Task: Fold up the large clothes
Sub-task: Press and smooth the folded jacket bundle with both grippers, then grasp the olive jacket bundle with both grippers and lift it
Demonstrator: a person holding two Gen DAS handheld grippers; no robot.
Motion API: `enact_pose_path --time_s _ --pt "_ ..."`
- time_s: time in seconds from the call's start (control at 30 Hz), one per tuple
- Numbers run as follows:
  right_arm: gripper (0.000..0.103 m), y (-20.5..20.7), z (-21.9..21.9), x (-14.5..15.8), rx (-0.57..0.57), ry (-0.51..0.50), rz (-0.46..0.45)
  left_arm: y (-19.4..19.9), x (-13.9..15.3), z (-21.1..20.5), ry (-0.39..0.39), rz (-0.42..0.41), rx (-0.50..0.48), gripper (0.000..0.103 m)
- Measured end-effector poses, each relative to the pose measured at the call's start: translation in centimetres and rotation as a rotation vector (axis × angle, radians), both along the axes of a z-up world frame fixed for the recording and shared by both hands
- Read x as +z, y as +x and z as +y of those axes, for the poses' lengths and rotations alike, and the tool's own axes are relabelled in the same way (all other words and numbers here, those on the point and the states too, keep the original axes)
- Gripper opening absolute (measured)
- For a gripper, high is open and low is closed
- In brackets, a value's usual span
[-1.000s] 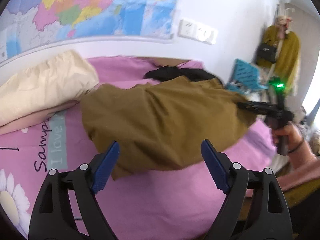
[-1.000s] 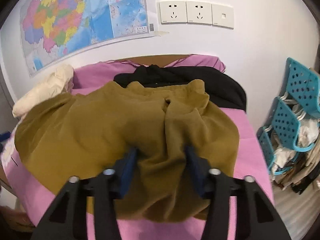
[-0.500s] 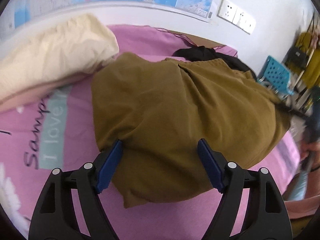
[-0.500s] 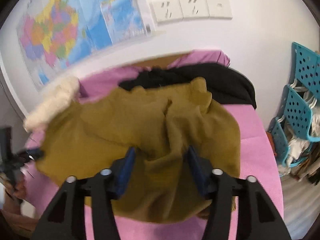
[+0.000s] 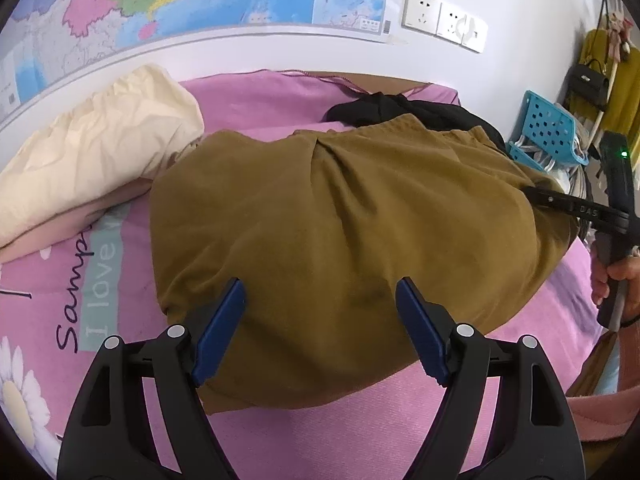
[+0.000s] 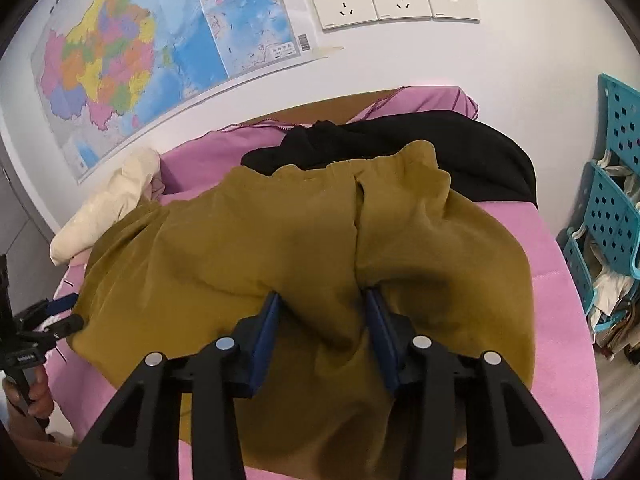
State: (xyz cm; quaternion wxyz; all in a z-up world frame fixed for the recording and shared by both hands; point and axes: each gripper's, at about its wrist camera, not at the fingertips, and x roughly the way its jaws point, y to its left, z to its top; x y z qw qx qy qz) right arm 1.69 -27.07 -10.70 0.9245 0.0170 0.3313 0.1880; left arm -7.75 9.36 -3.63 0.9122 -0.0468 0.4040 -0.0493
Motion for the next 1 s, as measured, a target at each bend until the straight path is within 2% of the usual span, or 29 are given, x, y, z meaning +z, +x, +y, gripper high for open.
enact_pose_path --time_s 0.03,0.13,0.2,0.27,0.3,0.4,0.53,0.7,0.83,1.0 --pt "0.049 -0.2 -0.1 0.2 0.001 0.012 0.004 -0.1 0.0 0.0 -0.003 0.002 0.000 0.077" --pt "0.066 -1.9 -1.6 1.2 0.017 0.141 0.033 -0.3 0.2 0.1 -0.003 0.002 0.004 0.077" --pt "0.068 -3.7 -2.7 2.0 0.034 0.196 0.030 -0.4 0.2 0.2 -0.004 0.003 0.012 0.077" --pt "0.075 -4.9 -3.7 2.2 0.061 0.260 0.051 -0.5 0.2 0.2 -0.003 0.003 0.013 0.077" --pt "0.078 -5.8 -4.4 2.0 0.089 0.319 0.087 -0.6 0.2 0.3 -0.006 0.005 0.015 0.077" --pt "0.083 -7.2 -5.7 0.5 0.110 0.400 0.188 -0.9 0.2 0.7 -0.024 0.011 0.020 0.079" --pt "0.086 -7.8 -6.2 -2.0 0.092 0.458 0.271 -2.0 0.2 1.7 -0.100 0.011 0.022 0.079" --pt "0.087 -5.7 -4.8 -4.1 0.105 0.541 0.340 -3.4 0.4 2.1 -0.151 0.008 -0.001 0.079" --pt "0.087 -3.7 -3.3 -4.8 0.088 0.576 0.345 -4.4 0.4 2.1 -0.208 0.015 -0.028 0.079" --pt "0.088 -1.6 -1.6 -4.8 0.073 0.646 0.344 -5.1 -0.9 1.4 -0.312 0.076 -0.098 0.081"
